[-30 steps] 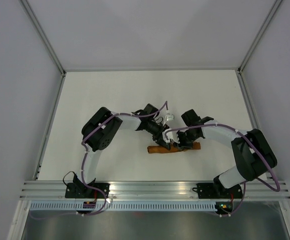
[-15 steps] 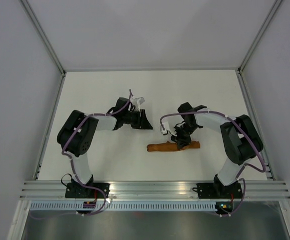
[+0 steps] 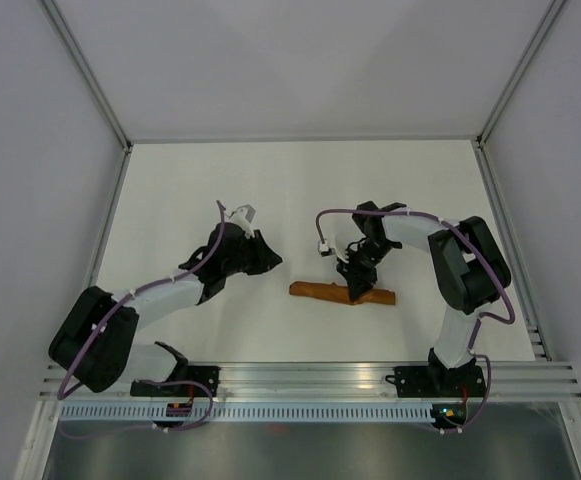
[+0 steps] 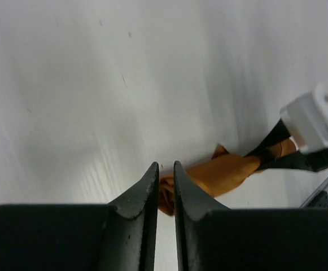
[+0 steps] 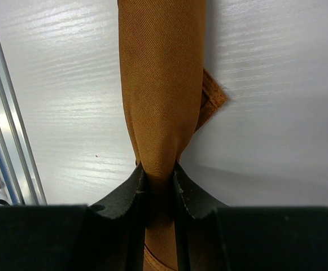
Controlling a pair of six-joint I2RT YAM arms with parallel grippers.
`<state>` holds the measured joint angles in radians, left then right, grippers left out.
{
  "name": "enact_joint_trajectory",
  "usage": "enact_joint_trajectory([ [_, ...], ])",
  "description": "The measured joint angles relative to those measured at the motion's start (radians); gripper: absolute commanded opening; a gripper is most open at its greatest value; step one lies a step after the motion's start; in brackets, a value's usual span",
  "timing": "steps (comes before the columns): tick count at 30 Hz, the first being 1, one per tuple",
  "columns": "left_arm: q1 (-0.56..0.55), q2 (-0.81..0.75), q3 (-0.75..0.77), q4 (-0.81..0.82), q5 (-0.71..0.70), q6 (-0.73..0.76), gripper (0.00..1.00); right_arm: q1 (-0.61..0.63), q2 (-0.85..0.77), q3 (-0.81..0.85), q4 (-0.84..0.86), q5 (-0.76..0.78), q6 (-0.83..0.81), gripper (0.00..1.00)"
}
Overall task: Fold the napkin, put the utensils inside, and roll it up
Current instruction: Roll the napkin with the utensil
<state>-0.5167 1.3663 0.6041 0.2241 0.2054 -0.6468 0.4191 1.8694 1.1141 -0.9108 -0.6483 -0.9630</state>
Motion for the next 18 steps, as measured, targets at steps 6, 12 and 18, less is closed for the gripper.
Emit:
enact_joint_trajectory([
  [6,-0.266,-0.062,-0.139,-0.005,-0.204,-0.152,0.15,0.0,0.005,-0.01,0.014,-0.032,0.058,0.27],
  [12,-0.461,0.045,-0.16,0.077,-0.356,-0.326,0.13,0.0,0.005,-0.012,0.02,-0.042,0.1,0.37],
  [18,-0.499,0.203,-0.104,0.169,-0.407,-0.421,0.12,0.001,-0.012,-0.025,0.01,-0.063,0.124,0.59],
])
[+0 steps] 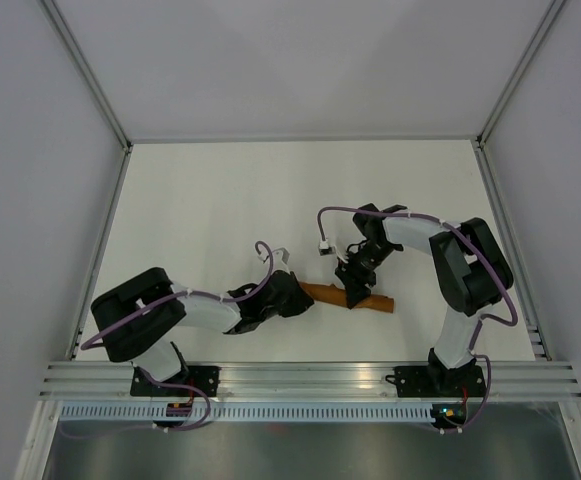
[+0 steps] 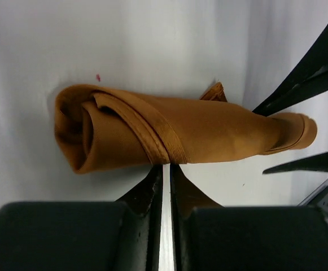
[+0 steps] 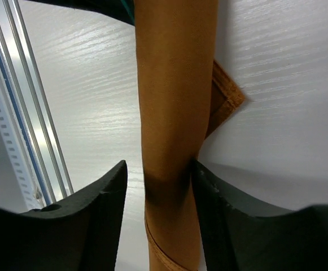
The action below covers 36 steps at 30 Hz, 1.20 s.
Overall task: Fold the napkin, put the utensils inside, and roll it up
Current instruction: Roll the napkin with the utensil
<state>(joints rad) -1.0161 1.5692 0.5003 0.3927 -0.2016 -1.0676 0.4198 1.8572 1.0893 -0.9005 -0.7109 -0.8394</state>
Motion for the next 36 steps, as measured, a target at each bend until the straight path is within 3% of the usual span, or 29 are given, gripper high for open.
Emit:
enact_joint_trajectory([
  [9,-0.005,0.044,0.032,0.019,-0.041,-0.045,0.11,0.007,-0.021,-0.008,-0.019,-0.011,0.006,0.7],
  [21,0.0,0.101,0.129,-0.042,-0.085,-0.048,0.11,-0.047,0.018,0.071,-0.006,0.039,0.024,0.64],
  [31,0.019,0.142,0.216,-0.096,-0.086,-0.047,0.11,-0.1,0.055,0.147,-0.002,0.064,0.028,0.77],
  [36,0.02,0.146,0.235,-0.105,-0.087,-0.047,0.1,-0.114,0.087,0.201,-0.031,0.059,0.013,0.78],
])
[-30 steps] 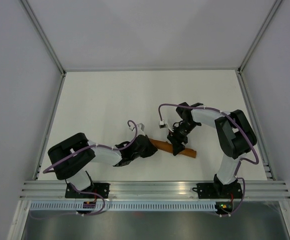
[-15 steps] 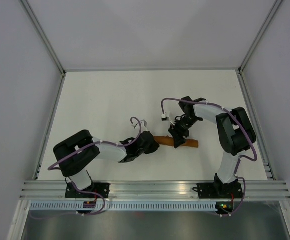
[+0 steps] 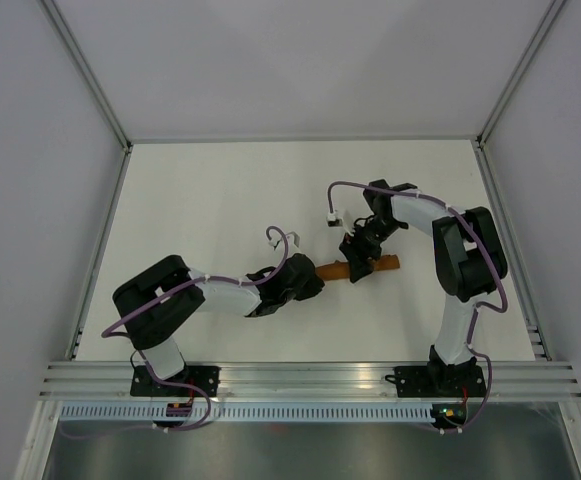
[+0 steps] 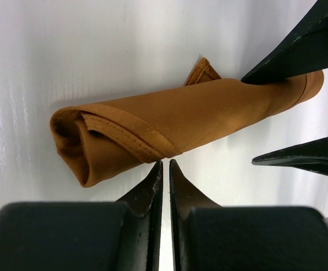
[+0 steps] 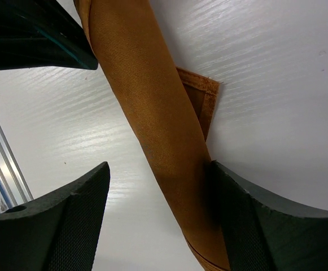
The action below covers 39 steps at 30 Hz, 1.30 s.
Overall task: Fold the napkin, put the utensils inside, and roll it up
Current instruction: Roll the napkin with the utensil
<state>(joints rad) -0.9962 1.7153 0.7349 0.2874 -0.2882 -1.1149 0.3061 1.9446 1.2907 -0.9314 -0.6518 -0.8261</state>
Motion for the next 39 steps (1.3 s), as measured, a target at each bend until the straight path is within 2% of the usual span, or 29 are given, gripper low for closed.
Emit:
enact_joint_trajectory([
  [24,0.0,0.028,0.044,-0.048,-0.026,0.0,0.1,-0.022,0.043,0.098,-0.154,0.019,-0.068,0.87],
  [39,0.0,0.028,0.047,-0.06,-0.026,0.0,0.1,-0.058,0.067,0.208,-0.052,0.055,0.048,0.86],
])
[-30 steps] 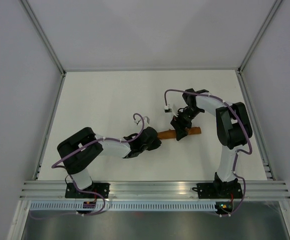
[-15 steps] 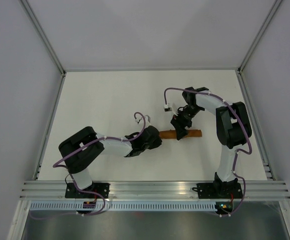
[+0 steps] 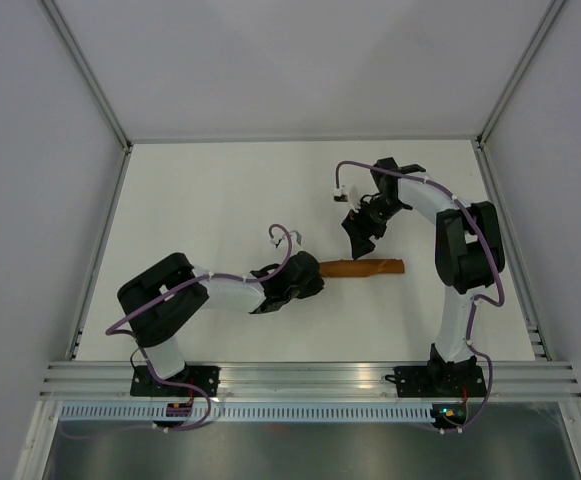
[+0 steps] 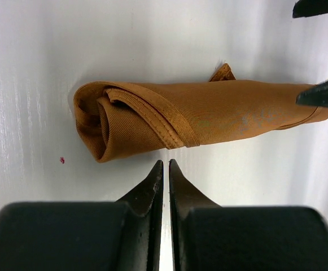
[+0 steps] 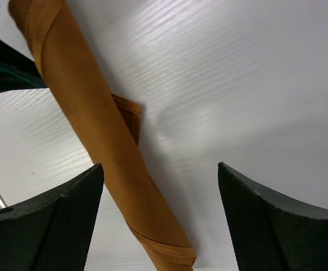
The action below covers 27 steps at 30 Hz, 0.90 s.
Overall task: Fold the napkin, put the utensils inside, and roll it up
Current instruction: Roll the napkin with the utensil
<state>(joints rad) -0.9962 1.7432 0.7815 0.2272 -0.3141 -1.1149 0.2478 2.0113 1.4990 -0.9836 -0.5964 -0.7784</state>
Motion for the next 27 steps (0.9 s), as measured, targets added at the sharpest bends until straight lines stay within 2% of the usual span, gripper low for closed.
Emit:
enact_joint_trajectory([
  [2,0.0,0.0,0.006,-0.01,-0.002,0.0,0.11,-0.012,0.004,0.002,0.021,0.022,0.021,0.84],
  [6,0.0,0.0,0.013,-0.015,-0.011,0.0,0.11,-0.036,0.018,0.002,0.075,0.074,0.081,0.67],
  [9,0.003,0.005,0.024,-0.02,-0.02,0.0,0.11,-0.063,0.026,-0.001,0.124,0.13,0.125,0.58],
  [17,0.036,0.049,0.072,-0.039,-0.016,0.0,0.11,-0.082,0.011,-0.066,0.216,0.259,0.15,0.43],
  [27,0.101,0.105,0.181,-0.082,0.028,0.022,0.11,-0.078,-0.083,-0.204,0.248,0.323,0.114,0.34],
])
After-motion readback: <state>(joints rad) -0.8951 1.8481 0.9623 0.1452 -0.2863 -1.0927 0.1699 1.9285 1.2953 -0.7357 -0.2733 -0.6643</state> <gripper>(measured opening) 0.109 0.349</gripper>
